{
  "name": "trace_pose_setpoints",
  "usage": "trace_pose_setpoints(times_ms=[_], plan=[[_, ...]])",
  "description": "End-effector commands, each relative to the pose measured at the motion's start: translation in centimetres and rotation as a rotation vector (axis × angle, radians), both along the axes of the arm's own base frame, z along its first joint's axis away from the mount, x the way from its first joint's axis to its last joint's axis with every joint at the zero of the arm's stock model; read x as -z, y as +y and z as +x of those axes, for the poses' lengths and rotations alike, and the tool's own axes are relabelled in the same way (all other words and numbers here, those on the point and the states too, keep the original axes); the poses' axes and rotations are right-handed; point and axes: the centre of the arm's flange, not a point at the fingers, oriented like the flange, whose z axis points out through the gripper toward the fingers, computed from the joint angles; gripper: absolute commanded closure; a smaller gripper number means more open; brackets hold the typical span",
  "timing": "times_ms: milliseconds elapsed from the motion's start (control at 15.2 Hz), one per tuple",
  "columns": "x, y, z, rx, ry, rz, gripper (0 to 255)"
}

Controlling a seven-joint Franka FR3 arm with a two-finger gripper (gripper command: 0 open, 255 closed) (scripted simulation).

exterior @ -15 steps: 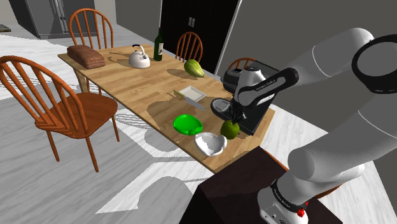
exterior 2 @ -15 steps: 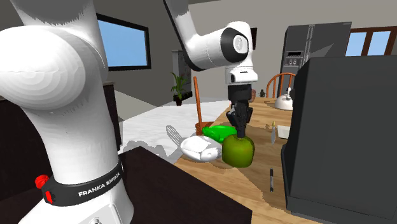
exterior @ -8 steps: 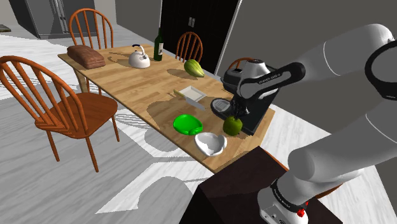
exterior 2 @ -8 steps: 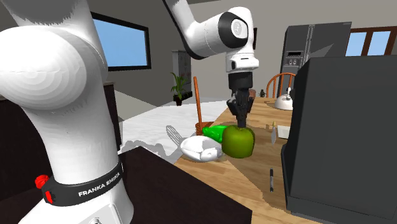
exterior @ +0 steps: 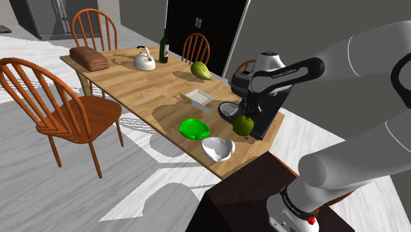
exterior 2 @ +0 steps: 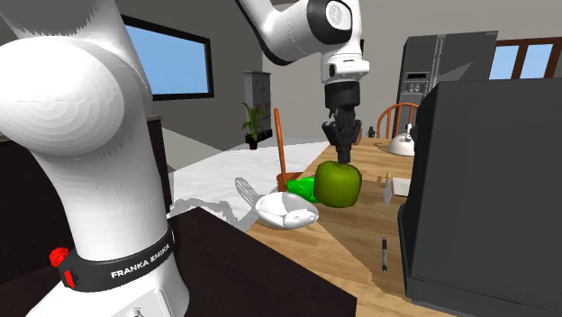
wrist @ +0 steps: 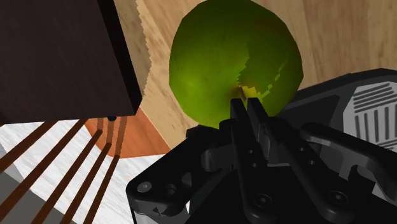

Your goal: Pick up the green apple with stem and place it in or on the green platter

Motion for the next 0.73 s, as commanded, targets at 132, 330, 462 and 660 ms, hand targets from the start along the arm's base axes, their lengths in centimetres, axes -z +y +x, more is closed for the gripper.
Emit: trace_pose_setpoints(times_ms=[132,330,462,660], plan=[[-2.2,0.1,0.0,0.000,0.000,0.000,255],[-3.8,0.1,0.0,0.000,0.000,0.000,255],[-4.9,0.1,0.0,0.000,0.000,0.000,255],[-5.8,2.0,1.7,0.000,0.000,0.000,255]])
